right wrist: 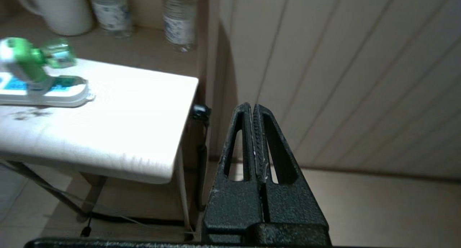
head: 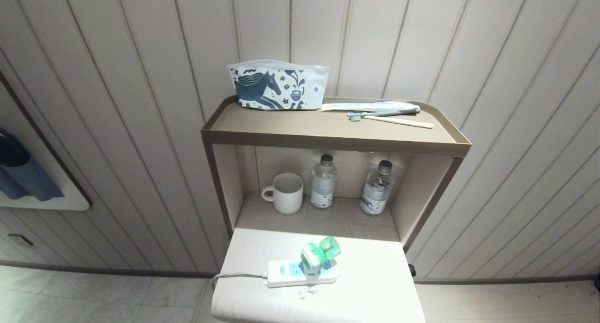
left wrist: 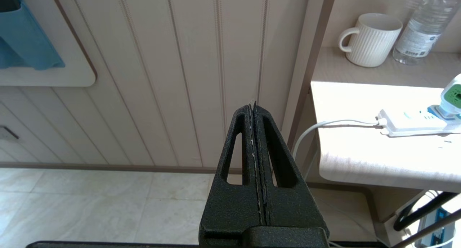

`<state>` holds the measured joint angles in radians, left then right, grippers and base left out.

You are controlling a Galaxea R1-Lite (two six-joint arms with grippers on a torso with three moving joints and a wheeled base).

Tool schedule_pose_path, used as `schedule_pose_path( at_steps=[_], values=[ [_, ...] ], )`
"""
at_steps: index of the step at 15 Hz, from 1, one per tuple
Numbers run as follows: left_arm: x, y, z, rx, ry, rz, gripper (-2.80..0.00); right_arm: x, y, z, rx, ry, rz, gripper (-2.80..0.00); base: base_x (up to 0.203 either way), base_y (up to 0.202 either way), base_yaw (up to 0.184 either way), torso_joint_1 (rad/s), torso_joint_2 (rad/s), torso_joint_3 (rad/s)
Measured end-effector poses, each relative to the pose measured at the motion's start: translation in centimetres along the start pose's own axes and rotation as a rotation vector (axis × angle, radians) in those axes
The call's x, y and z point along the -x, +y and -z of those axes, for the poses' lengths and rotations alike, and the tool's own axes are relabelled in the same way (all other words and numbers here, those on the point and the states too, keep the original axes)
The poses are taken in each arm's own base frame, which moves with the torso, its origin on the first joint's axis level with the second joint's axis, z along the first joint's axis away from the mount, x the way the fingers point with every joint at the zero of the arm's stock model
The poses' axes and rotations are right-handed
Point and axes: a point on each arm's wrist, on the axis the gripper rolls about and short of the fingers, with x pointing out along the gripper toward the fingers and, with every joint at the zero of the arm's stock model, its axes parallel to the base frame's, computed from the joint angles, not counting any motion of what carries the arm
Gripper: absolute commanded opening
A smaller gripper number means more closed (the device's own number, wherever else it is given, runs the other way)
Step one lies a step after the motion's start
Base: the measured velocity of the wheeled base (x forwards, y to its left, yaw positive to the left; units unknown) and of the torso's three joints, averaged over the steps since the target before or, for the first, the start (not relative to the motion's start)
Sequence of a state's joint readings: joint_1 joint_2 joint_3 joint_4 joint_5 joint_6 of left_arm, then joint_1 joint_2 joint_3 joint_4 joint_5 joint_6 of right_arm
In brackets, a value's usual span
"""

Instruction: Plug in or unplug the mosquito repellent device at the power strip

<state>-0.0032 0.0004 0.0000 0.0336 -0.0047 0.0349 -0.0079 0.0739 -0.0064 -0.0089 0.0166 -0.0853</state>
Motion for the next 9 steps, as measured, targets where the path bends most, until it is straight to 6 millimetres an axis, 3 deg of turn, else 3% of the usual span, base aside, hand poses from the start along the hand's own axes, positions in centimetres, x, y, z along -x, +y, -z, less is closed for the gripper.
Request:
schedule_pose_path(
  at_steps=[9],
  values=[
    [0.0, 0.0, 0.0, 0.0, 0.0, 0.0, -2.8, 0.5, 0.02, 0.49, -0.08, -0.049, 0.009, -2.8, 0.0, 0.0, 0.0, 0.0, 0.0, 0.0]
  ],
)
